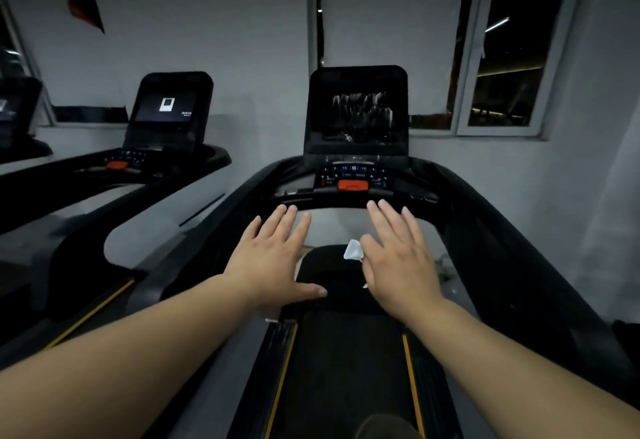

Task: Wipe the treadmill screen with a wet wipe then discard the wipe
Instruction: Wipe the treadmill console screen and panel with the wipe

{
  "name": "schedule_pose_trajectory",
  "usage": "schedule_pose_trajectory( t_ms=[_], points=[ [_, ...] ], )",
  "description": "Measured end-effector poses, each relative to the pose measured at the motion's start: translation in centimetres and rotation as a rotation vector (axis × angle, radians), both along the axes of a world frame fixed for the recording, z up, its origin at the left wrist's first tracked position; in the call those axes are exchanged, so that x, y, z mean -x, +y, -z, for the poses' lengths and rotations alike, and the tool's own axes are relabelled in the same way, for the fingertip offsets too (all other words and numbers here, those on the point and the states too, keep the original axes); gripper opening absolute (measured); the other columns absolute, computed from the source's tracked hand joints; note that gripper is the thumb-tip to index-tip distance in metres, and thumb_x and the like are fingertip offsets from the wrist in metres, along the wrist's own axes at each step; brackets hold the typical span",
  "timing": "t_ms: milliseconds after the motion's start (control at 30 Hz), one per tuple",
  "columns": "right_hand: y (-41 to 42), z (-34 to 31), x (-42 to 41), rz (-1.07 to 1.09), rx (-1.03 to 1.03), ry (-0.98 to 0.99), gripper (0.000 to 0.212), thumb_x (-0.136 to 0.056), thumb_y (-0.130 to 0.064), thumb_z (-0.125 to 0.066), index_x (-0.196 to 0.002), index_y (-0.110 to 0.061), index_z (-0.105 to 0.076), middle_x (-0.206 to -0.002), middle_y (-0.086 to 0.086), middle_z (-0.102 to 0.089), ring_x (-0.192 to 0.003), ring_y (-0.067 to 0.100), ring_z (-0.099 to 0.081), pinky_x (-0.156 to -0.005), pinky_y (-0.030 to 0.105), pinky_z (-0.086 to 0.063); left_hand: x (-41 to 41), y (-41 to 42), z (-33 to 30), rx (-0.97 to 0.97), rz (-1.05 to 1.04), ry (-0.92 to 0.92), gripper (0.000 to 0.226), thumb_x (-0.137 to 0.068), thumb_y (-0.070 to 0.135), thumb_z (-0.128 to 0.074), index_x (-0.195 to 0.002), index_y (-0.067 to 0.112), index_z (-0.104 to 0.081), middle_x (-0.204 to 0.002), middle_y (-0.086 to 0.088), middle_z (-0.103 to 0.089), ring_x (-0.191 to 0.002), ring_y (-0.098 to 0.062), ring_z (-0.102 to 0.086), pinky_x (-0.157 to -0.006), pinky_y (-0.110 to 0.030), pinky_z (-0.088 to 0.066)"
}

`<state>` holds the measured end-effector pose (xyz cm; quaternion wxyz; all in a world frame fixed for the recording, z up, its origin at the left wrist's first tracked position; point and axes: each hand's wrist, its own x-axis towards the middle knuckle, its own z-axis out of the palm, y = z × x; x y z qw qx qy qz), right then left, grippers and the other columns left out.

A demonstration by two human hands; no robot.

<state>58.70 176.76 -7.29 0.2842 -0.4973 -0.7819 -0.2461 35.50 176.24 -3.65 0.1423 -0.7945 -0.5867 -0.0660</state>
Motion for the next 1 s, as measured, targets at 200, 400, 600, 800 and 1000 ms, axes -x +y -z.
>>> schedule_pose_trajectory(
  t_ms=[200, 400, 600, 800, 1000],
  points=[
    [11.9, -8.1, -2.0, 0.018, 0.051, 0.021, 0.007, -0.094, -0.021, -0.058, -0.090, -0.018, -0.063, -0.161, 0.018, -0.039, -0.156, 0.030, -0.025, -0.126, 0.054, -0.020, -1.8, 12.9, -8.4, 0.054, -0.019, -0.020, 0.126, -0.075, 0.094, -0.042, -0.161, 0.026, 0.019, -0.171, -0.003, 0.019, -0.155, -0.019, 0.024, -0.128, -0.050, 0.003],
    [19.2, -15.7, -2.2, 0.015, 0.052, 0.036, 0.009, -0.095, -0.022, -0.061, -0.097, -0.017, -0.068, -0.156, 0.015, -0.048, -0.153, 0.028, -0.030, -0.127, 0.052, -0.021, -2.1, 20.4, -15.3, 0.084, -0.019, -0.022, 0.120, -0.076, 0.096, -0.034, -0.161, 0.029, 0.018, -0.172, -0.004, 0.016, -0.156, -0.020, 0.022, -0.128, -0.050, 0.001],
    [25.5, -20.2, -2.0, 0.005, 0.022, 0.021, 0.009, -0.094, -0.024, -0.063, -0.091, -0.015, -0.065, -0.154, 0.016, -0.050, -0.152, 0.030, -0.034, -0.127, 0.052, -0.021, -1.1, 26.7, -19.6, 0.087, 0.020, -0.009, 0.122, -0.074, 0.098, -0.033, -0.161, 0.028, 0.017, -0.172, -0.006, 0.017, -0.156, -0.019, 0.021, -0.127, -0.049, 0.003],
    [33.2, -23.1, -0.6, 0.040, -0.008, -0.017, 0.010, -0.095, -0.024, -0.062, -0.090, -0.016, -0.065, -0.156, 0.015, -0.048, -0.152, 0.029, -0.033, -0.127, 0.050, -0.020, 0.9, 35.5, -22.4, 0.037, 0.082, -0.004, 0.126, -0.072, 0.099, -0.032, -0.162, 0.025, 0.016, -0.171, -0.006, 0.017, -0.156, -0.020, 0.020, -0.127, -0.049, 0.003],
    [43.3, -23.8, 2.1, 0.101, -0.011, 0.028, 0.013, -0.098, -0.025, -0.060, -0.088, -0.018, -0.062, -0.155, 0.013, -0.049, -0.152, 0.027, -0.032, -0.127, 0.049, -0.021, 4.2, 46.6, -23.6, 0.062, 0.127, -0.035, 0.129, -0.071, 0.100, -0.036, -0.161, 0.026, 0.020, -0.170, -0.005, 0.021, -0.155, -0.019, 0.022, -0.127, -0.049, 0.005]
  ],
)
